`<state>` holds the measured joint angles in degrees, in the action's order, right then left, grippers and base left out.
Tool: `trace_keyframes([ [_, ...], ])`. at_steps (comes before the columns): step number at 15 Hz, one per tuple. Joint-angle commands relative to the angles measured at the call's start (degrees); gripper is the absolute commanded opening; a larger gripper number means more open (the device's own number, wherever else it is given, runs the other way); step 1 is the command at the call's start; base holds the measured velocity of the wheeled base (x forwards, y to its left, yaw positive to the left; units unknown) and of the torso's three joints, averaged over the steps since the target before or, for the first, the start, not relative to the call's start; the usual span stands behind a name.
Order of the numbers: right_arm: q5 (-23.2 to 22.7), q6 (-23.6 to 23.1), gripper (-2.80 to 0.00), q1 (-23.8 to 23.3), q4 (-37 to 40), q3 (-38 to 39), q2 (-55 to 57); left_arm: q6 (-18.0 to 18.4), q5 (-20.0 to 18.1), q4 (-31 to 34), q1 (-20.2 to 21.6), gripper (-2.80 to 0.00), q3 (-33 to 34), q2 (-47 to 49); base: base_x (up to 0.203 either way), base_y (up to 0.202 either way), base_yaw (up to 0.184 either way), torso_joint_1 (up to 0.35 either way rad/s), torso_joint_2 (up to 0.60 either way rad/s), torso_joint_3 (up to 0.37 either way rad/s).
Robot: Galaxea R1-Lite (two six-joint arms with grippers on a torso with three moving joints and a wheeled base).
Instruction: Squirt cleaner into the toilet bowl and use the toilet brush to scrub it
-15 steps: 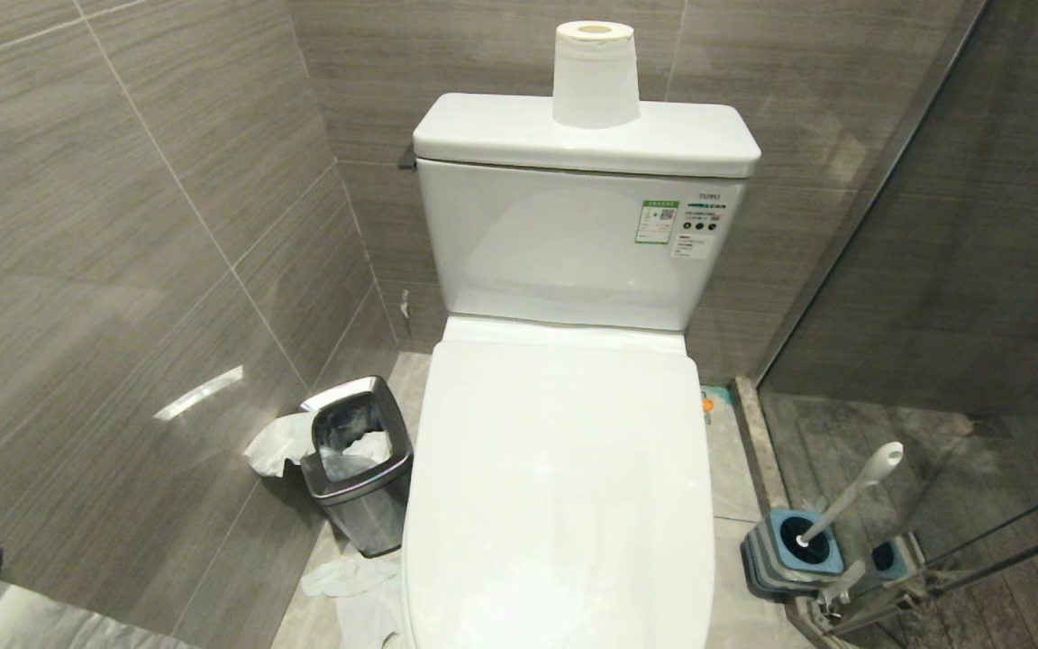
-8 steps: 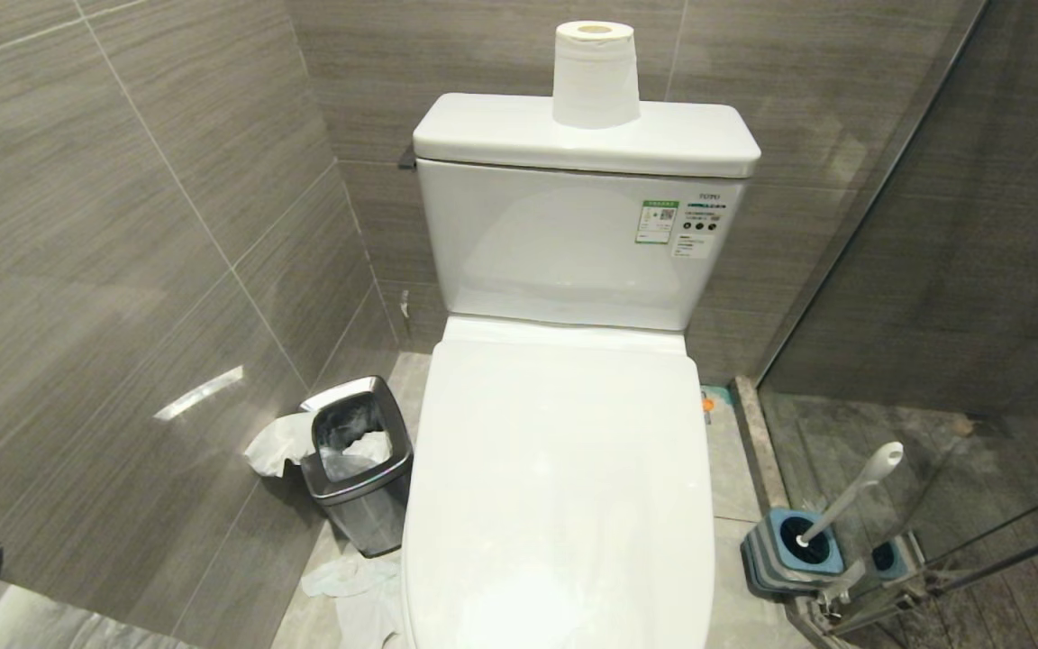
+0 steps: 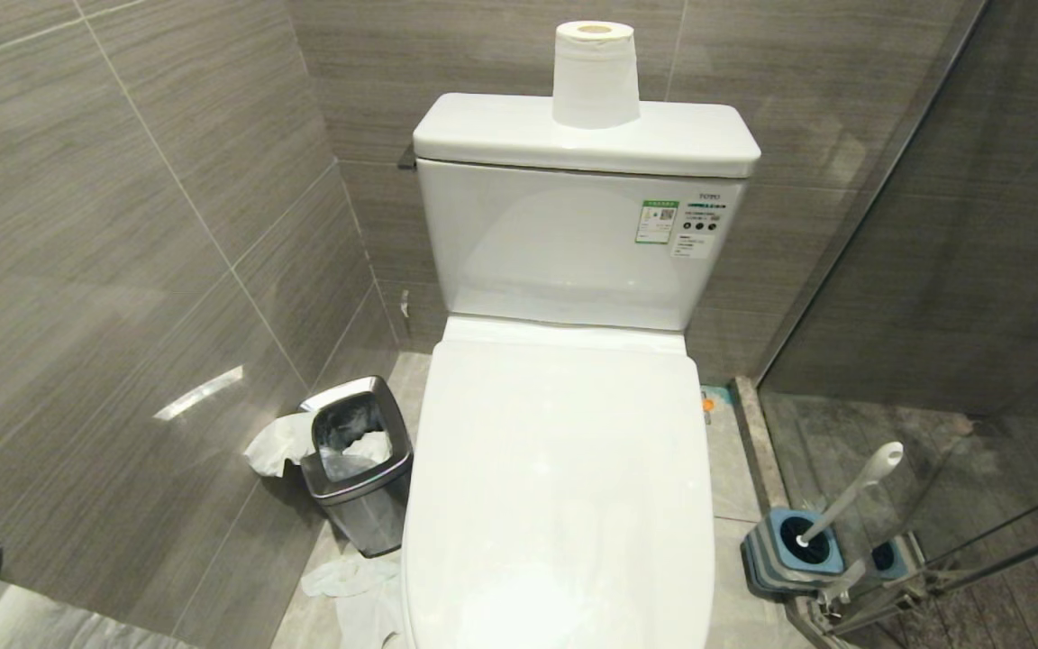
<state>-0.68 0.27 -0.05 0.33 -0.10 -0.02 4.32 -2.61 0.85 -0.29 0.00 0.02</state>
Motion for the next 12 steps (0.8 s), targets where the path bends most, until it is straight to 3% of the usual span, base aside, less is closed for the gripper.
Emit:
trace_keyframes([
  [1,0.0,0.0,-2.8,0.0,0.0,0.0,0.0,0.0,0.0,0.0,0.0,-2.8,0.2,0.1,0.0,0.0,0.0,0.0,0.0,0.0],
  [12,0.0,0.0,-2.8,0.0,0.0,0.0,0.0,0.0,0.0,0.0,0.0,-2.8,0.2,0.1,0.0,0.0,0.0,0.0,0.0,0.0],
])
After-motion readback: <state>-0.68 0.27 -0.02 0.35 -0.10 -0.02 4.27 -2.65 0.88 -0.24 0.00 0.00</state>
